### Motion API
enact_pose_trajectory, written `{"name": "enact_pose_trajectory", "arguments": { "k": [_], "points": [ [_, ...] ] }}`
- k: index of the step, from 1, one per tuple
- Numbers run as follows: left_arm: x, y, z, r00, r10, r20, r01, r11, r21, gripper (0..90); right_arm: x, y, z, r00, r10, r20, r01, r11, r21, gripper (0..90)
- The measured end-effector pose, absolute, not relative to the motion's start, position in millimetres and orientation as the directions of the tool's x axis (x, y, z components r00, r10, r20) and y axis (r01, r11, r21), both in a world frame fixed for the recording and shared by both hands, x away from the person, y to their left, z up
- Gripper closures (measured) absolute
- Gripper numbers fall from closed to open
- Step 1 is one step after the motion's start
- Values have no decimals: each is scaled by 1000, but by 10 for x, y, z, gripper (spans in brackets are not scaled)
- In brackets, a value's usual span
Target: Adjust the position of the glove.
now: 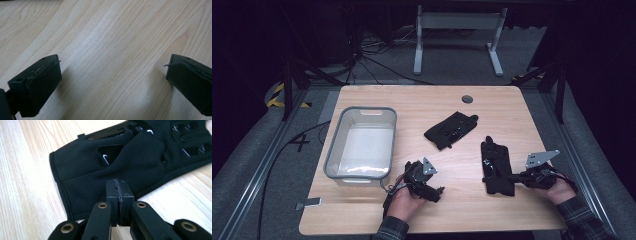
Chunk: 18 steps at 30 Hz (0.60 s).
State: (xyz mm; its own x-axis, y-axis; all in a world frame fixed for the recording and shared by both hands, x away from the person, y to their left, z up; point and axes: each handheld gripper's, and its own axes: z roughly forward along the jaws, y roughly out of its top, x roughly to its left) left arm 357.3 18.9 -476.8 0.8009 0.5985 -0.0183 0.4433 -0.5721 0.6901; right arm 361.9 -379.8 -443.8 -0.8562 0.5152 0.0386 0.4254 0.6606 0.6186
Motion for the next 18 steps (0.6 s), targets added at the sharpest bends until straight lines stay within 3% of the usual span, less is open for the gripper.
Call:
{"name": "enact_pose_trajectory", "arguments": {
  "k": [8, 18],
  "points": [
    [3573, 188, -4768, 800, 599, -19, 444, -571, 691, 2, 3630, -3836, -4354, -853, 520, 36, 414, 634, 654, 895],
    [3573, 188, -4768, 800, 599, -19, 444, -571, 691, 2, 3959, -3577, -4297, -842, 540, 13, 406, 616, 675, 895]
  ]
}}
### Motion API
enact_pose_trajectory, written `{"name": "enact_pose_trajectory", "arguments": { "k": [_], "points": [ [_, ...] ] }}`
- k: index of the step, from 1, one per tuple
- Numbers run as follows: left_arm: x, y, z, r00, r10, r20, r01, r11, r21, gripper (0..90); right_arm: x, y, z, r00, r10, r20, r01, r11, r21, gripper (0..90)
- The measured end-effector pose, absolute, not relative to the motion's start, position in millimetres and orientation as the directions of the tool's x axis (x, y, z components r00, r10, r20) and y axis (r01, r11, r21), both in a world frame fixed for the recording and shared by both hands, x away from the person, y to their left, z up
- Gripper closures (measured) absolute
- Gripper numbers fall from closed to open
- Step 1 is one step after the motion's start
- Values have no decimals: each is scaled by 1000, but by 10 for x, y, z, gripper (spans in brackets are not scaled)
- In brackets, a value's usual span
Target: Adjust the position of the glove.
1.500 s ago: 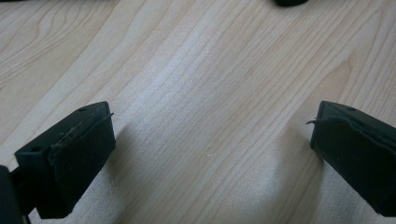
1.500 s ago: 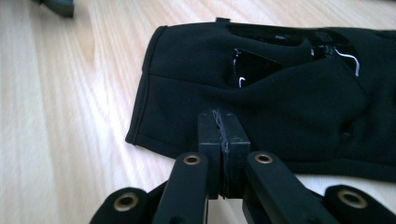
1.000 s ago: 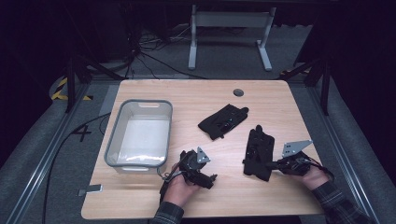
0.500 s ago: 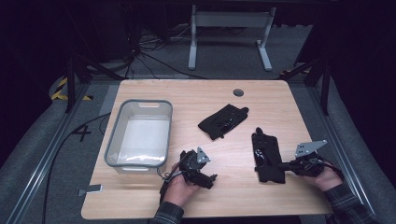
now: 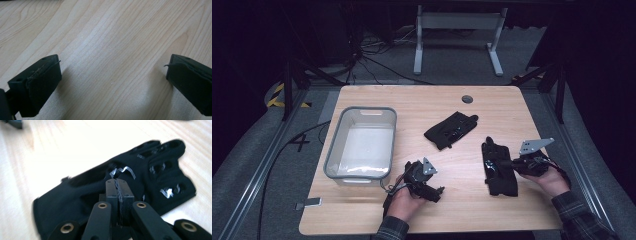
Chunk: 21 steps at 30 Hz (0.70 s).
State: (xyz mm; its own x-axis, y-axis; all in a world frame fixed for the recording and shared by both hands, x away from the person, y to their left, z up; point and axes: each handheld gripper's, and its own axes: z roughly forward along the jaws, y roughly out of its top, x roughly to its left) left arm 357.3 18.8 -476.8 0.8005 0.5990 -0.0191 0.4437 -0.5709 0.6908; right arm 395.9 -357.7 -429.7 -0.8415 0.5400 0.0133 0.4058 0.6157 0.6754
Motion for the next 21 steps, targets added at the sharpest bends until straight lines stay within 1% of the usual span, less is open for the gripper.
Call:
{"name": "enact_pose_trajectory", "arguments": {
  "k": [7, 9, 14, 21],
  "points": [
    [3573, 188, -4768, 801, 599, -19, 444, -571, 691, 2, 4146, -3478, -4365, -836, 548, 10, 414, 619, 668, 895],
    [3573, 188, -4768, 801, 599, -19, 444, -571, 691, 2, 4197, -3444, -4435, -839, 544, 8, 420, 639, 644, 897],
    [3572, 188, -4769, 800, 600, -20, 445, -570, 691, 2, 4186, -3455, -4462, -845, 534, 19, 416, 635, 651, 898],
    [3573, 189, -4768, 801, 598, -18, 443, -572, 690, 2, 4011, -3503, -4477, -869, 492, 49, 400, 640, 656, 899]
  ]
}}
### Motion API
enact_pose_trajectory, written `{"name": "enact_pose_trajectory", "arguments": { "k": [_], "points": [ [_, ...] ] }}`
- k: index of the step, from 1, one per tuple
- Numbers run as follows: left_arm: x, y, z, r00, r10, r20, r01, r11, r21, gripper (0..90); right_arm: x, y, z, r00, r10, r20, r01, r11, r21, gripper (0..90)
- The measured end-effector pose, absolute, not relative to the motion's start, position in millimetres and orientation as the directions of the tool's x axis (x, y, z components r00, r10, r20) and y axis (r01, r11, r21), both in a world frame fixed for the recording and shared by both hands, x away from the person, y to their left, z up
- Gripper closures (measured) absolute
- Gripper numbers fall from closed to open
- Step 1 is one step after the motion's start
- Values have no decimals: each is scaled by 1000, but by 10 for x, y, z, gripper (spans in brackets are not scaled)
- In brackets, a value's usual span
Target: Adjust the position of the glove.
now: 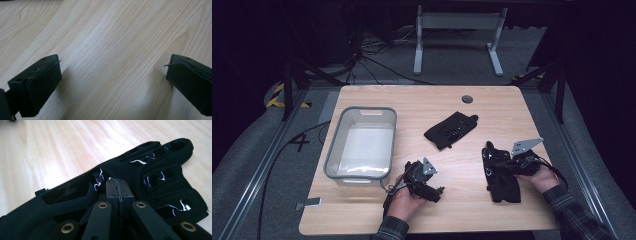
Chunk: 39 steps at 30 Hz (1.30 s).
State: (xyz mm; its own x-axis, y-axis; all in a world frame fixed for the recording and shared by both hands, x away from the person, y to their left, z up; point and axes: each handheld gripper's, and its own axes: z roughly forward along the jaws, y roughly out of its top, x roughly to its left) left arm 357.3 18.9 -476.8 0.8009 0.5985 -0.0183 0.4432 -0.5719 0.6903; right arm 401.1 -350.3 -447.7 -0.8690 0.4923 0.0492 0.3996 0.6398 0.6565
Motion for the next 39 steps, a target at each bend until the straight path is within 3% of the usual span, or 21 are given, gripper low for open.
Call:
{"name": "enact_pose_trajectory", "arguments": {
  "k": [12, 14, 18, 22, 30, 39],
  "points": [
    [3572, 188, -4769, 799, 600, -20, 445, -570, 691, 2, 3660, -3475, -4471, -889, 457, 34, 367, 667, 649, 894],
    [3573, 189, -4768, 801, 599, -18, 443, -572, 690, 2, 3668, -3488, -4449, -890, 454, 35, 362, 658, 661, 819],
    [3572, 188, -4768, 799, 600, -19, 445, -570, 690, 2, 3706, -3586, -4370, -870, 493, 23, 370, 619, 692, 752],
    [3572, 188, -4768, 799, 600, -19, 445, -570, 690, 2, 3791, -3797, -4329, -820, 572, 18, 409, 564, 718, 600],
    [3572, 188, -4768, 800, 600, -19, 445, -571, 690, 2, 3927, -4145, -4398, -725, 688, -20, 470, 516, 716, 404],
    [3572, 188, -4768, 800, 600, -19, 445, -571, 690, 2, 4055, -4324, -4534, -664, 748, 4, 526, 463, 714, 222]
  ]
}}
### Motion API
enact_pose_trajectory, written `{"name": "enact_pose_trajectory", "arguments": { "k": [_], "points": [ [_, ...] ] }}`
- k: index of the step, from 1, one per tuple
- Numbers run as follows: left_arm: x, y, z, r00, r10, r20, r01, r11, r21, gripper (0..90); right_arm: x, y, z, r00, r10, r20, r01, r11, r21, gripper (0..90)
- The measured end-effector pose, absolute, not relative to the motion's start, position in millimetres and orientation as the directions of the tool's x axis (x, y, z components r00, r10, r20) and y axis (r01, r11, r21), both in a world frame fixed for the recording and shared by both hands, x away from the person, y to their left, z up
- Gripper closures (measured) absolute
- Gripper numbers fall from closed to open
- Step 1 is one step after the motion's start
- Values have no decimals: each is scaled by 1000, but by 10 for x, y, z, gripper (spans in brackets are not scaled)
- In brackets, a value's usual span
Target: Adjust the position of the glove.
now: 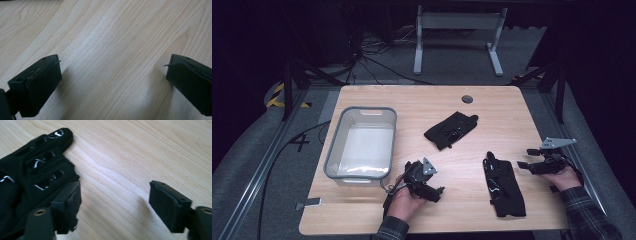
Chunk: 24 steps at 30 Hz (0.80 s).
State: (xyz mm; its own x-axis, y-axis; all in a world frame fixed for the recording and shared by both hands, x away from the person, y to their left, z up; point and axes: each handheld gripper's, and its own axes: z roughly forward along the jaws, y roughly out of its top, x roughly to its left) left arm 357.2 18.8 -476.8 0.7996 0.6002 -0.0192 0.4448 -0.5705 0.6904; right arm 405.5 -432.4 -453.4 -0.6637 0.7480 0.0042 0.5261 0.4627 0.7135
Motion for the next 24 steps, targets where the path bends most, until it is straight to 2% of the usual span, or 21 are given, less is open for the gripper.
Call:
{"name": "enact_pose_trajectory", "arguments": {
  "k": [3, 18, 20, 23, 24],
  "points": [
    [3571, 187, -4768, 799, 601, -20, 445, -569, 691, 2, 4089, -4354, -4574, -639, 769, -9, 536, 453, 713, 156],
    [3580, 172, -4750, 795, 607, -20, 457, -577, 677, 3, 4165, -4373, -4651, -625, 780, -26, 524, 444, 727, 100],
    [3590, 161, -4728, 794, 608, -27, 463, -575, 675, 40, 4165, -4373, -4651, -625, 780, -26, 524, 444, 727, 100],
    [3611, 149, -4692, 791, 610, -37, 473, -572, 671, 140, 4165, -4373, -4651, -625, 780, -26, 524, 444, 726, 100],
    [3623, 145, -4679, 791, 610, -45, 475, -566, 674, 140, 4165, -4373, -4651, -625, 780, -26, 524, 444, 727, 100]
  ]
}}
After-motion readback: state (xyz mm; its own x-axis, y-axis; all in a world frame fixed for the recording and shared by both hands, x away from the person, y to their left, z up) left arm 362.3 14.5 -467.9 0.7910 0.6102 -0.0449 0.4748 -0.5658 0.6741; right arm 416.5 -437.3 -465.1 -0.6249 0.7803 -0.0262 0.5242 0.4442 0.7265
